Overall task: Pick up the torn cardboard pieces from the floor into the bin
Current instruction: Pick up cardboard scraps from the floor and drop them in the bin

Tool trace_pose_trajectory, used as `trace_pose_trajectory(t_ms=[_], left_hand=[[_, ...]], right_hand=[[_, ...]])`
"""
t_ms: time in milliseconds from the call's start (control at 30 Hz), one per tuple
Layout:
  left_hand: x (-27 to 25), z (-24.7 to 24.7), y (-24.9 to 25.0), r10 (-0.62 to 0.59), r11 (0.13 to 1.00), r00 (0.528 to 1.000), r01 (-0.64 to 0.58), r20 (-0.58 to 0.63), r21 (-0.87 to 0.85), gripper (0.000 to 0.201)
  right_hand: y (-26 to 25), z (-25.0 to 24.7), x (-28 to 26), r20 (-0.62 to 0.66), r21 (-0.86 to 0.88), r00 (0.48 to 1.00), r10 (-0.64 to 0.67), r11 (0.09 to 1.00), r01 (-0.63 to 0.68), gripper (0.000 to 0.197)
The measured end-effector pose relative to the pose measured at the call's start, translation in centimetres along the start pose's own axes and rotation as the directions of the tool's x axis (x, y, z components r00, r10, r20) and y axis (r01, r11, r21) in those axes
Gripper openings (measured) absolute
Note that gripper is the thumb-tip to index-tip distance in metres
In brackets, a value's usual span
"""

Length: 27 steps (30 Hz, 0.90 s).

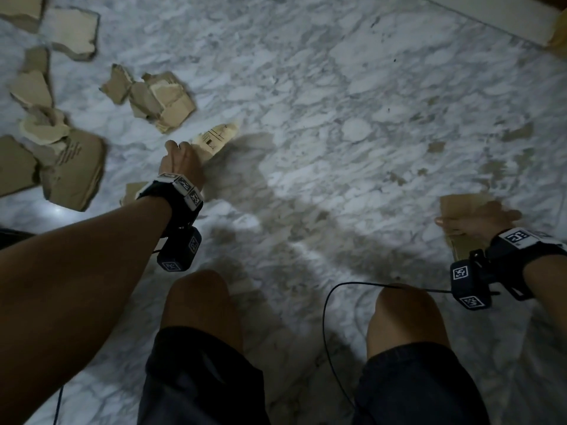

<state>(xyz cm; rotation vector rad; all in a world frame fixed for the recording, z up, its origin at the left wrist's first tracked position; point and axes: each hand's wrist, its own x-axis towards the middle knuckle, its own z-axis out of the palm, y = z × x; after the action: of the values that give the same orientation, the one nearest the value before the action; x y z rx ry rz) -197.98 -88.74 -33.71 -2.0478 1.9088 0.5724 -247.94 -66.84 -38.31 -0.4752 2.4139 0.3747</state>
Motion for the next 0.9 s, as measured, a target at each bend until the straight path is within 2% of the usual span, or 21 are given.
trace_pose_trajectory(t_ms=[67,167,267,300,433,467,567,667,800,900], left_hand=[[-0.6,-0.2,-0.4,0.003,1.000,1.000,-0.003,-0.025,-0.015,0.046],[-1.2,-0.2,-0.6,0.048,0.997,0.996,-0.052,-0.077,-0.059,0.042],[-1.2,0.0,-0.6,0.038,0.991,0.994,-0.051,-0.101,-0.126,0.035],[-1.2,0.2,-0.6,0.046,0.990,0.995,-0.057,-0.094,-0.125,0.035],[-2.0,0.2,0.7,0.075,0.995,0.996,-0.078,-0.045,-0.068,0.044],[-2.3,0.2,1.3,0.081,0.995,0.996,-0.083,-0.032,-0.059,0.045],[-3.1,0.0,3.0,0.092,0.994,0.996,-0.092,-0.006,-0.052,0.046],[-3.5,0.2,4.4,0.117,0.992,0.993,-0.117,0.008,-0.055,0.044],[-4.2,0.3,5.3,0.121,0.992,0.993,-0.120,0.009,-0.037,0.045],[-4.7,-0.1,5.3,0.115,0.993,0.993,-0.115,-0.021,-0.039,0.041]], right_hand=[[1.1,1.0,2.9,0.003,0.030,1.000,-0.025,0.999,0.025,0.163],[0.2,0.8,0.2,-0.009,0.053,1.000,0.027,0.998,-0.026,0.165],[-1.1,0.2,-2.8,-0.021,0.086,0.998,0.051,0.995,-0.049,0.137],[-1.2,0.1,-3.1,-0.006,0.083,0.999,0.036,0.996,-0.035,0.135],[-0.5,1.5,0.3,0.016,0.094,0.999,0.045,0.995,-0.047,0.173],[-0.8,1.5,-0.2,0.007,0.098,0.999,0.044,0.994,-0.045,0.170],[-2.4,0.6,-3.9,-0.041,0.072,0.999,0.000,0.997,0.003,0.141],[-2.5,0.4,-4.5,-0.025,0.116,0.999,-0.022,0.993,0.025,0.134],[-3.9,-0.1,-6.7,-0.029,0.244,0.993,-0.112,0.963,0.115,0.116],[-6.0,-0.4,-8.9,-0.019,0.264,0.987,-0.160,0.951,0.160,0.118]])
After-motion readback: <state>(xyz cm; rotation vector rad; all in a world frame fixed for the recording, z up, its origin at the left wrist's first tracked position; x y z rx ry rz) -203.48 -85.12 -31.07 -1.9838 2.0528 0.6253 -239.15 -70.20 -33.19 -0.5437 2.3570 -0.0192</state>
